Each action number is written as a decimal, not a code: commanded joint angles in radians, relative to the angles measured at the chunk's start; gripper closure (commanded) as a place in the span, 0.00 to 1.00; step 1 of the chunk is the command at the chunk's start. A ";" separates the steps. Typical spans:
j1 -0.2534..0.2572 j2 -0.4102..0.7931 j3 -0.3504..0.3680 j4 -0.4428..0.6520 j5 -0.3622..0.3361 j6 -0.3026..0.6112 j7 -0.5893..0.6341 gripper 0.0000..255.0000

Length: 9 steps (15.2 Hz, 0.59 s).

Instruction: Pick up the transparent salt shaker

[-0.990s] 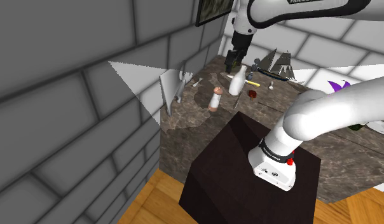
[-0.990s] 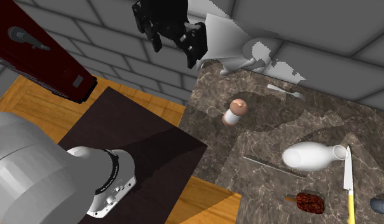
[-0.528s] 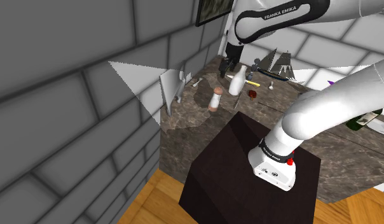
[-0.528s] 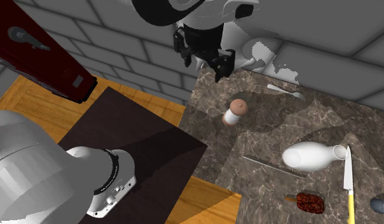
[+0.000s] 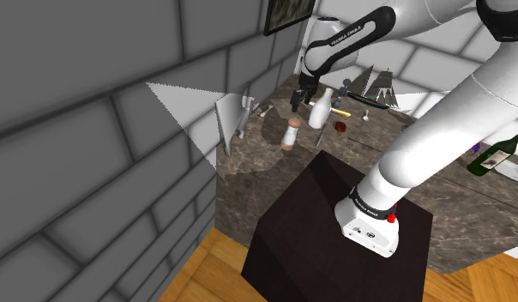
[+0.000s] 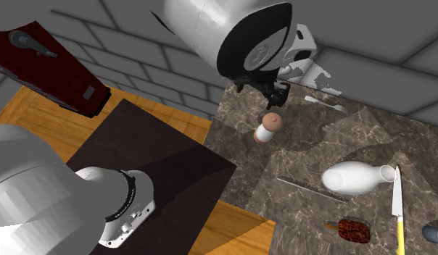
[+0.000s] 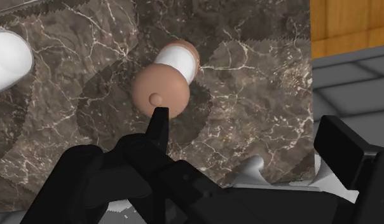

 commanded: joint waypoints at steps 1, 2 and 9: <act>-0.006 0.095 -0.023 0.031 0.024 0.074 -0.035 0.00; -0.008 0.136 -0.031 0.047 0.039 0.102 -0.053 0.00; -0.067 0.423 -0.033 0.196 0.199 0.256 -0.204 0.00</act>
